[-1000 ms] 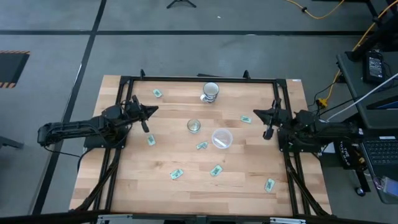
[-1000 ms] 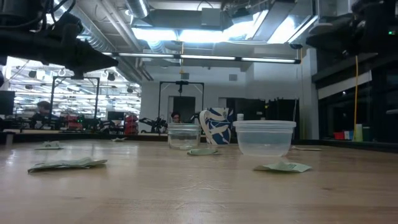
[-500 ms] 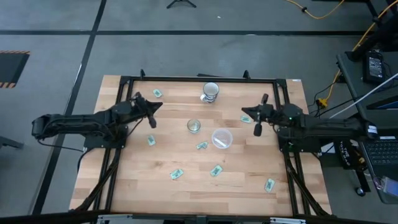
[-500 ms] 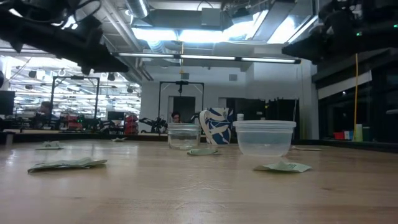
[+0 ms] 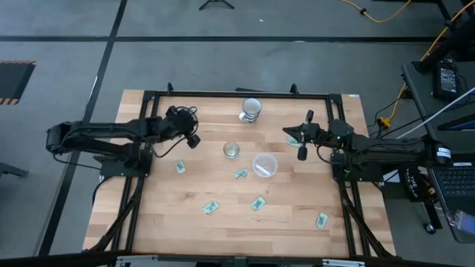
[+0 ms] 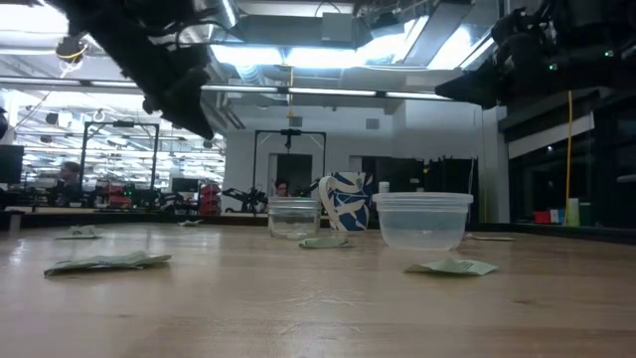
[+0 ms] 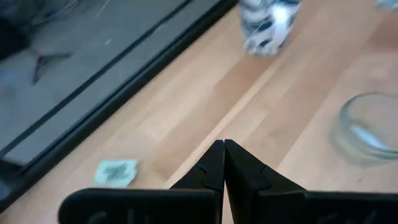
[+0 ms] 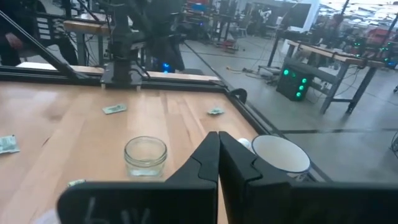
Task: Pick and place Stevia / Truvia into bins
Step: Put the stevia packet into the glass container
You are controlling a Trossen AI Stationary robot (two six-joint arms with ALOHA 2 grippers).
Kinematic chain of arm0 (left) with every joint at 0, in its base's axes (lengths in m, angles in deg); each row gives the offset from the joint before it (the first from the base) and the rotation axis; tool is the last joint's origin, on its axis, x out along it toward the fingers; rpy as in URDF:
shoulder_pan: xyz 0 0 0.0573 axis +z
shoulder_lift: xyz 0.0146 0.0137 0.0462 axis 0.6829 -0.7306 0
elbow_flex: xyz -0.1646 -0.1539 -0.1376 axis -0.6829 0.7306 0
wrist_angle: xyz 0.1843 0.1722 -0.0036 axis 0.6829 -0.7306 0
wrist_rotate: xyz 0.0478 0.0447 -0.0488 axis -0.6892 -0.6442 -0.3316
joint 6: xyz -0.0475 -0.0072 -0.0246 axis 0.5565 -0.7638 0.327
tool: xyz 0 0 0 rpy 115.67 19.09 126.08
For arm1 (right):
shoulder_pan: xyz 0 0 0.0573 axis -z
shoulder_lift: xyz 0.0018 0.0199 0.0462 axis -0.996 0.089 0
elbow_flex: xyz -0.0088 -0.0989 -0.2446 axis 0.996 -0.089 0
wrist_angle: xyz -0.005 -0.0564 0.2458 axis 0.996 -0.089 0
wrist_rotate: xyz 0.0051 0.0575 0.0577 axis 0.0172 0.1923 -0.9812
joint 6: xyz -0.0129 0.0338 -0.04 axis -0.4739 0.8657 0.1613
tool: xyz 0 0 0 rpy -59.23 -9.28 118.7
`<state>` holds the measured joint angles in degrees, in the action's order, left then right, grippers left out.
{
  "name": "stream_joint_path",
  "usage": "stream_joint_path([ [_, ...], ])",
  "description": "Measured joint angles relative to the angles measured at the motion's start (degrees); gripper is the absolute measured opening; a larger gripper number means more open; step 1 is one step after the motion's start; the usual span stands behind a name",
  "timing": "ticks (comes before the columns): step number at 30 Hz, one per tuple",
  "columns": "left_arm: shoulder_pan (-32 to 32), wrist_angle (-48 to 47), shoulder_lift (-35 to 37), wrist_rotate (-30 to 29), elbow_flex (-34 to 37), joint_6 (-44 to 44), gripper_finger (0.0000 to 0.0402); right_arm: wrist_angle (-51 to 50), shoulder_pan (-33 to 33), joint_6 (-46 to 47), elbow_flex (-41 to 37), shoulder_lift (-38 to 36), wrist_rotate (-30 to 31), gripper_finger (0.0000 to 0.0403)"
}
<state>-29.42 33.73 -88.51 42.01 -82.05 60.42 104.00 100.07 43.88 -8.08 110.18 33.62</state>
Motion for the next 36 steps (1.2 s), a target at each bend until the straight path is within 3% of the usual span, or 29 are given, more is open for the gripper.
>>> stream_joint_path([
  [10, 0.6, -19.9, -11.6, -4.1, -13.8, 10.6, 0.0003, -0.4, 0.0, 0.0, 0.0, 0.0, 0.0, 0.0005],
  [14, 2.6, -22.9, -14.9, -3.4, -16.2, 9.1, 0.0004, -0.4, 0.0, 0.0, 0.0, 0.0, 0.0, 0.0005],
  [18, 5.8, -23.8, -16.7, 0.8, -16.5, 4.9, 0.0013, -0.5, 0.0, 0.1, 0.0, 0.0, -0.2, 0.0005],
  [27, 12.8, -23.8, -18.2, 1.3, -16.5, 4.5, 0.0090, -0.5, 0.0, 0.1, 0.0, 0.0, -3.5, 0.0005],
  [36, 13.8, -23.1, -18.2, 0.0, -16.5, 3.9, 0.0163, -0.5, 0.0, 0.1, 0.0, 0.0, -3.5, 0.0005],
])
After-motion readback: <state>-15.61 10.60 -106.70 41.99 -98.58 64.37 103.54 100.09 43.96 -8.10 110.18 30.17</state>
